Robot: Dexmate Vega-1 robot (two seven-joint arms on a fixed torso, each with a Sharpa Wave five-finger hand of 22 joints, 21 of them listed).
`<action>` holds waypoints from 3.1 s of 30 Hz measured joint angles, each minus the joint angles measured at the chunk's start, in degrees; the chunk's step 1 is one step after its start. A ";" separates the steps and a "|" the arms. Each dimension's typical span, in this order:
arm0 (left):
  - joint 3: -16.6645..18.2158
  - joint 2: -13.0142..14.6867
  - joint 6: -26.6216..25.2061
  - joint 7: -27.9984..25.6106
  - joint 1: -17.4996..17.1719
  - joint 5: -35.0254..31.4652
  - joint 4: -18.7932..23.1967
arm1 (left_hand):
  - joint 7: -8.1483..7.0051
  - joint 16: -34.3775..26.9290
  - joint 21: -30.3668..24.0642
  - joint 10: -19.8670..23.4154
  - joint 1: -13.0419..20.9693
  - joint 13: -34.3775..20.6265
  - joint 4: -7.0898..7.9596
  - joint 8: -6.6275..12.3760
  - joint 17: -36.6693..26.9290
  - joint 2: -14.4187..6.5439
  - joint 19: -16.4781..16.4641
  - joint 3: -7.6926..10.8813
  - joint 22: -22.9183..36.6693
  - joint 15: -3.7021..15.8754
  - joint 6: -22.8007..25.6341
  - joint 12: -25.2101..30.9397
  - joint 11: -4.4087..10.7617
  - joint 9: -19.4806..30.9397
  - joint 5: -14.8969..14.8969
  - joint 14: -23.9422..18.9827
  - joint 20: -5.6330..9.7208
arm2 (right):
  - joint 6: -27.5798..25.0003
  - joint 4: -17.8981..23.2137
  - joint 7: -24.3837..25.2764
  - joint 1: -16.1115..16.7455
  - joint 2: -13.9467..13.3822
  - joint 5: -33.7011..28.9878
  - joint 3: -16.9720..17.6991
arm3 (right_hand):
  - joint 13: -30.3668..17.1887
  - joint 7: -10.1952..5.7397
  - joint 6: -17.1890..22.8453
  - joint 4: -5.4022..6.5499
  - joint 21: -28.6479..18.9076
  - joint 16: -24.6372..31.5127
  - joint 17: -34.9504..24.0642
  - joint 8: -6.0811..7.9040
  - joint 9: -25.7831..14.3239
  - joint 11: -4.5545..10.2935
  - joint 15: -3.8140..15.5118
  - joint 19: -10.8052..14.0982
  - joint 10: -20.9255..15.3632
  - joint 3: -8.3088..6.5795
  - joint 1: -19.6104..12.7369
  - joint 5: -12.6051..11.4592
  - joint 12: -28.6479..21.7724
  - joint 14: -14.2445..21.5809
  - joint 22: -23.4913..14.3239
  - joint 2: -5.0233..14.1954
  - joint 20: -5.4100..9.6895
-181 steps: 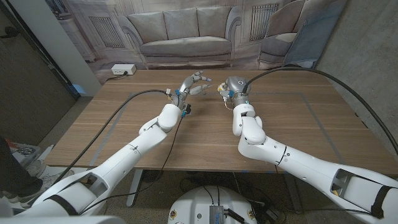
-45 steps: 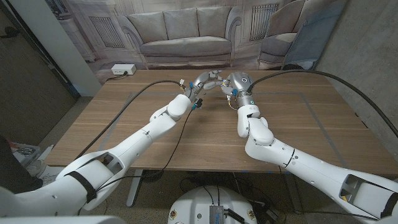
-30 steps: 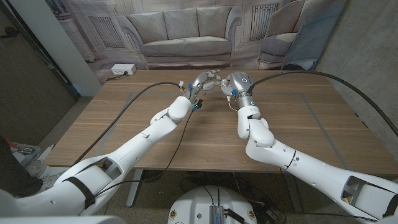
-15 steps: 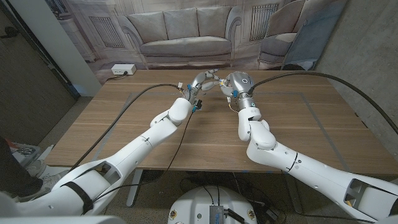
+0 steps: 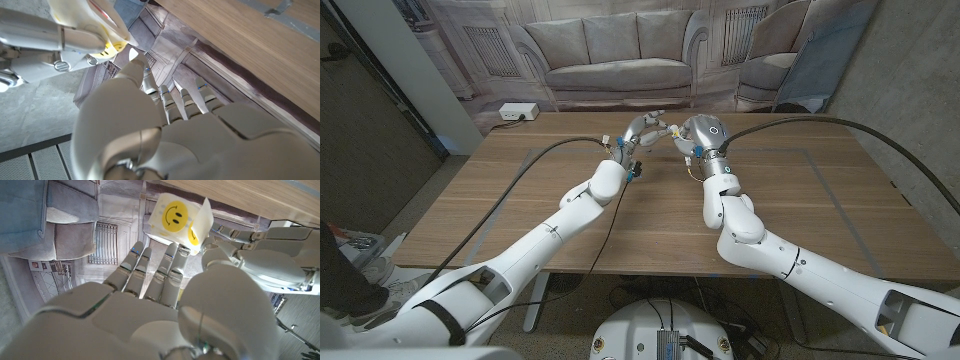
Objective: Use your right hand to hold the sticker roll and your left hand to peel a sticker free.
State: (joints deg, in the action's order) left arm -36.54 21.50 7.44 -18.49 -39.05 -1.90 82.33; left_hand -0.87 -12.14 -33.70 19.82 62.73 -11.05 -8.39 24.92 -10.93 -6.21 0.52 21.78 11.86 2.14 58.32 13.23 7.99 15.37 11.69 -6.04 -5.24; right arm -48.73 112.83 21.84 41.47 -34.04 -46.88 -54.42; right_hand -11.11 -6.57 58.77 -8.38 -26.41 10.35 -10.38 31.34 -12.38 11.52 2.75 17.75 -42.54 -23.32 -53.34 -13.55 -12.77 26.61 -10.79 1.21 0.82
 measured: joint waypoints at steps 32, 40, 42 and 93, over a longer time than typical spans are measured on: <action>4.82 0.14 3.54 -12.34 -6.50 -3.86 3.84 | 0.21 -0.44 -0.88 1.85 -0.01 -0.09 0.24 1.04 -0.15 0.00 -0.72 0.24 -0.14 -0.10 -0.20 0.00 0.39 0.05 -0.39 -2.57 0.72 | -3.01 -0.06 -0.11 0.02 2.21 -2.82 -2.09 | 0.01 -0.19 0.20 0.00 0.34 0.00 -0.02 0.06 -0.01 0.05 0.00 0.01 -0.26 -0.50 0.20 -0.26 -0.01 0.00 0.00 -0.20 0.00; 6.07 -0.01 4.31 -13.97 -7.64 -4.03 4.24 | 0.30 -0.44 -0.88 2.07 -0.02 -0.30 0.01 1.04 -0.15 -0.01 -0.94 0.47 -0.14 -0.11 -0.28 0.00 0.61 0.07 -0.39 -2.57 0.51 | -4.02 -0.66 0.02 -0.15 2.90 -3.36 -2.36 | 0.01 -0.19 0.20 0.00 0.34 0.00 -0.02 0.05 0.02 0.18 0.00 0.01 -0.41 -0.49 0.19 -0.25 -0.01 0.00 0.00 -0.19 0.00; 6.30 -0.05 4.82 -14.62 -7.85 -4.05 4.30 | 0.30 -0.44 -0.88 2.07 -0.02 -0.30 0.01 1.04 -0.15 -0.01 -1.04 0.47 -0.14 -0.11 -0.28 0.00 0.61 0.07 -0.39 -2.56 0.41 | -4.21 -1.01 0.09 -0.29 3.28 -3.48 -2.52 | 0.01 -0.19 0.20 0.00 0.34 0.00 -0.02 0.05 0.02 0.18 0.00 0.01 -0.42 -0.49 0.19 -0.24 -0.01 0.00 0.00 -0.19 0.01; 11.77 1.97 11.64 -12.57 -10.86 1.35 2.22 | 0.24 0.49 -0.88 -4.66 -6.75 -0.57 2.07 -6.30 -0.68 6.70 0.44 -4.15 -0.40 -0.11 -13.18 -1.72 -2.34 2.70 -1.72 -0.89 0.01 | -11.21 -6.10 0.09 -3.18 10.14 -7.56 -6.27 | 0.01 -0.19 0.21 0.07 0.56 0.00 -0.04 0.11 0.00 0.06 0.00 0.01 -0.68 -0.90 0.19 -0.89 -0.01 0.00 0.00 -0.19 0.01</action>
State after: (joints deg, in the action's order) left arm -24.77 23.47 19.08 -31.07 -49.91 -0.55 84.55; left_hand -0.63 -11.65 -34.59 15.17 55.98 -11.61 -6.32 18.62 -11.61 0.49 0.96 17.63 11.46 2.03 45.14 11.51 5.65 18.07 9.97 -6.93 -5.23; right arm -59.94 106.73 21.93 38.30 -23.90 -54.43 -60.68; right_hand -11.10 -6.76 58.98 -8.31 -25.85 10.35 -10.42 31.45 -12.38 11.58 2.75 17.76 -43.22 -24.22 -53.15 -14.44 -12.78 26.61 -10.79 1.02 0.83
